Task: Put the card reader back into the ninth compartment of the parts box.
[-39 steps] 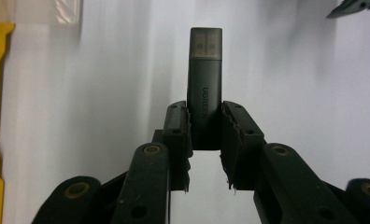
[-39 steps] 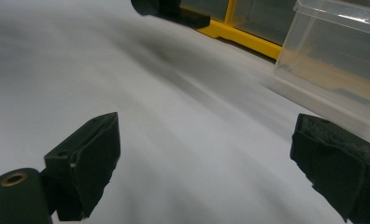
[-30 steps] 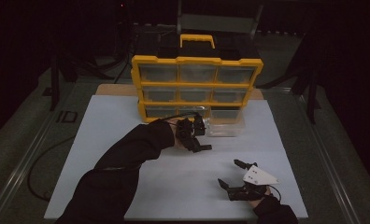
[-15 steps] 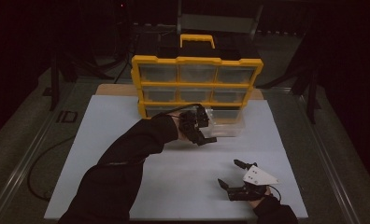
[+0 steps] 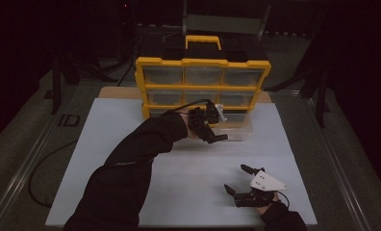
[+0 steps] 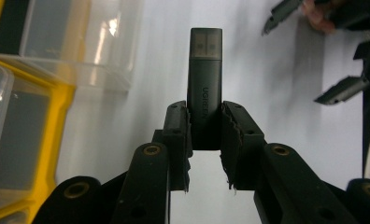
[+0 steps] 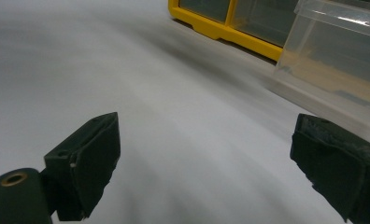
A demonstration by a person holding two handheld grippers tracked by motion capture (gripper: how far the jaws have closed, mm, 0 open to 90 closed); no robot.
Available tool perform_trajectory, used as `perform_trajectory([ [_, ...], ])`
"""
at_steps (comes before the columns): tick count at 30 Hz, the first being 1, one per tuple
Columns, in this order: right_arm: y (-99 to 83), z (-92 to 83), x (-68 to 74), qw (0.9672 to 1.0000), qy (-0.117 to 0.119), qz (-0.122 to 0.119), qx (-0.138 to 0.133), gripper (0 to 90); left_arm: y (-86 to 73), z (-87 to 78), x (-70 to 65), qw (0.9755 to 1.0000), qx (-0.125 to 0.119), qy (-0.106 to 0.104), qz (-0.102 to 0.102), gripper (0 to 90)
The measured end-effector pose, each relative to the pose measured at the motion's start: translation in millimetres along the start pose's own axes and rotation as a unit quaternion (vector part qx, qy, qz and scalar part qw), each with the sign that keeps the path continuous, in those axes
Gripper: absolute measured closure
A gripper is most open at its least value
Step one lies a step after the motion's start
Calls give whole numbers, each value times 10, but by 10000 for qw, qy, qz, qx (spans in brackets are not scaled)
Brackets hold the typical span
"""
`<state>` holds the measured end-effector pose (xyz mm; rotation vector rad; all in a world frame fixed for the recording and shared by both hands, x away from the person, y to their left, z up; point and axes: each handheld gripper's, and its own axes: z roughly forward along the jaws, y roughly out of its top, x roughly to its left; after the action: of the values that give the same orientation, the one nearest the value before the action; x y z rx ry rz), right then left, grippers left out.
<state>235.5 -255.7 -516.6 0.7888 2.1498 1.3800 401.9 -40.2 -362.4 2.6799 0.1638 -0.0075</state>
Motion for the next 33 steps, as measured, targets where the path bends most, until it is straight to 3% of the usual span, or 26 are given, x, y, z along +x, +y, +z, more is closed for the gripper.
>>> perform_trajectory([
  [17, 2, -4, 2, 10000, 15, 7, -12, 86, 208, 9, 195, 9991, -163, 174, -341, 738],
  [29, 6, -10, -2, 10000, 30, 24, -49, 87, 358, 95, 324, 9970, -429, 256, -590, 738],
  [33, 6, -8, -2, 10000, 39, 36, -56, 87, 381, 144, 365, 9963, -403, 332, -677, 738],
])
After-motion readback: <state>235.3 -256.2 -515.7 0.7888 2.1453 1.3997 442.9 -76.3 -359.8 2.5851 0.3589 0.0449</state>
